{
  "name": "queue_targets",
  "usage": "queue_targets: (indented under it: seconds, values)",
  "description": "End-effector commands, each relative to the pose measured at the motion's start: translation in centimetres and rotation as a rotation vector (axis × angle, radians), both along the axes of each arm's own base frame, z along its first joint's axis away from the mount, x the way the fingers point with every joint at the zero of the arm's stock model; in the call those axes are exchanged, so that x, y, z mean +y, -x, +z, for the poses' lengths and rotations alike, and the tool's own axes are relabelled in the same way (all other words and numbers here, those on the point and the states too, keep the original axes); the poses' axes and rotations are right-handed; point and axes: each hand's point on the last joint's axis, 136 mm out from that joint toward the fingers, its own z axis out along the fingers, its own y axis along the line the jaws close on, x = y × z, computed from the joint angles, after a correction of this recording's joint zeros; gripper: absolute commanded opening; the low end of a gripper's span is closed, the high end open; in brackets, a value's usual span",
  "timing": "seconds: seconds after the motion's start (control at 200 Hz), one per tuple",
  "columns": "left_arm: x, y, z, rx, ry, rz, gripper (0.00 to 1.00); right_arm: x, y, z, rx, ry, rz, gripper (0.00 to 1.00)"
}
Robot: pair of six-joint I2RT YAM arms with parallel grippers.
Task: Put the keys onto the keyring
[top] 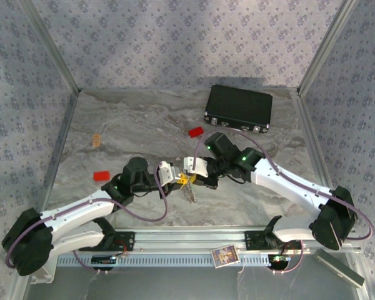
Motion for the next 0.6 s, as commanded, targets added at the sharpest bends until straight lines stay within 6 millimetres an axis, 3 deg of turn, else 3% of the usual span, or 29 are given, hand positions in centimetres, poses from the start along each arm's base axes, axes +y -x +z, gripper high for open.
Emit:
queue_targets:
  seconds: [0.0,0.205,0.594]
  values:
    - [-0.1,0.3,1.2,-0.033,0.085,-0.008,0.00,0.4,0.6,1.5,0.042,-0.135,0.009,0.21]
    - [0.2,0.5,1.5,-0.049,0.166,0.008,0.00,-0.2,0.2,1.3,0.094,-0.242,-0.027,0.29]
    - [-0.2,0.8,1.7,-0.046,0.195,-0.021,0.00,0.2,0.1,0.6,0.124,-0.280,-0.028,0.28]
